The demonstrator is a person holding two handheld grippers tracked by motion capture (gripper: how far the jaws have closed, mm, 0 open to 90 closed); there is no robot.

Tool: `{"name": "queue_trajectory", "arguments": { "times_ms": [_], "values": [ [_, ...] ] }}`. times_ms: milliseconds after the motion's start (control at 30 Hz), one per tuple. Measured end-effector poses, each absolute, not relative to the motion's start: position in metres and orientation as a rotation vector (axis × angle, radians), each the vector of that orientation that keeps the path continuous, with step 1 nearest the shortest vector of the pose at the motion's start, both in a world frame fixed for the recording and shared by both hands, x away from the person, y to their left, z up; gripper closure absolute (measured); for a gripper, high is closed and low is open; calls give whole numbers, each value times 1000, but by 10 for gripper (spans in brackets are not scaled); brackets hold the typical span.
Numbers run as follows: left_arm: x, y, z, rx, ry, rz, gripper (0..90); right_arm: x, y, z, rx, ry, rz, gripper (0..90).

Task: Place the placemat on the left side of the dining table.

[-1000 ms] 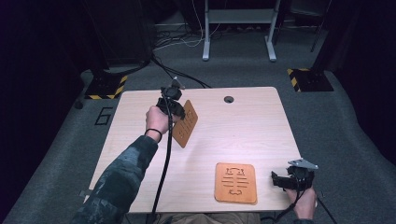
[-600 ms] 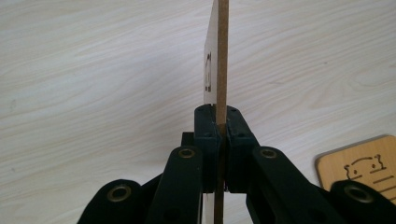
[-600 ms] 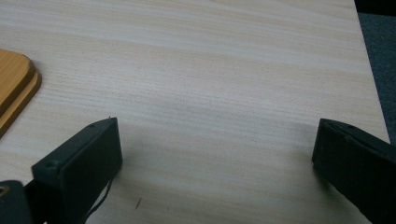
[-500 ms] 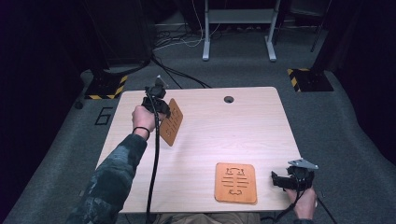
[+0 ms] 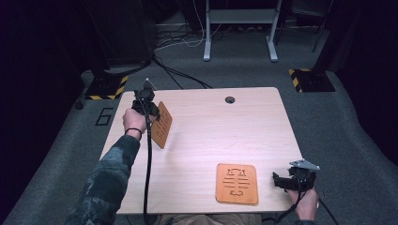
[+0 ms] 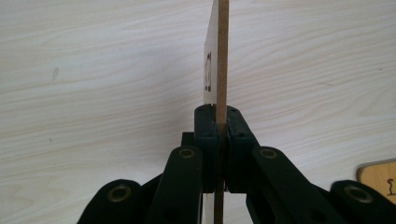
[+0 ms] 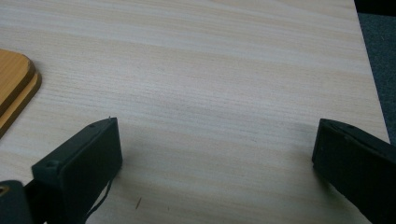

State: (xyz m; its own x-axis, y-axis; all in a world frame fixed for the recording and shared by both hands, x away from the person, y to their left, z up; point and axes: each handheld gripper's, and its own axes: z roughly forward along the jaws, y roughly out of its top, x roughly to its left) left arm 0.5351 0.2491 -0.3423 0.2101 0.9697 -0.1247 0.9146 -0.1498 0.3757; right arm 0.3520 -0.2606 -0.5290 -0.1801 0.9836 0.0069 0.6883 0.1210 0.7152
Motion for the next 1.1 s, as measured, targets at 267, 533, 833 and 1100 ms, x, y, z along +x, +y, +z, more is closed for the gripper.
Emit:
{"name": "queue_trajectory", "arguments": {
  "times_ms": [267,533,833,1100],
  "values": [
    [538,269,-353,2070,1837,185,861,352,-261,-529,1608,1931,819,7],
    [540,288,-366,2041,1909,156,861,352,-261,-529,1608,1930,819,7],
    [543,300,-376,2017,1956,145,859,352,-261,-529,1613,1928,819,7],
    [545,301,-379,2026,1966,175,850,351,-260,-529,1618,1927,819,7]
  ]
}}
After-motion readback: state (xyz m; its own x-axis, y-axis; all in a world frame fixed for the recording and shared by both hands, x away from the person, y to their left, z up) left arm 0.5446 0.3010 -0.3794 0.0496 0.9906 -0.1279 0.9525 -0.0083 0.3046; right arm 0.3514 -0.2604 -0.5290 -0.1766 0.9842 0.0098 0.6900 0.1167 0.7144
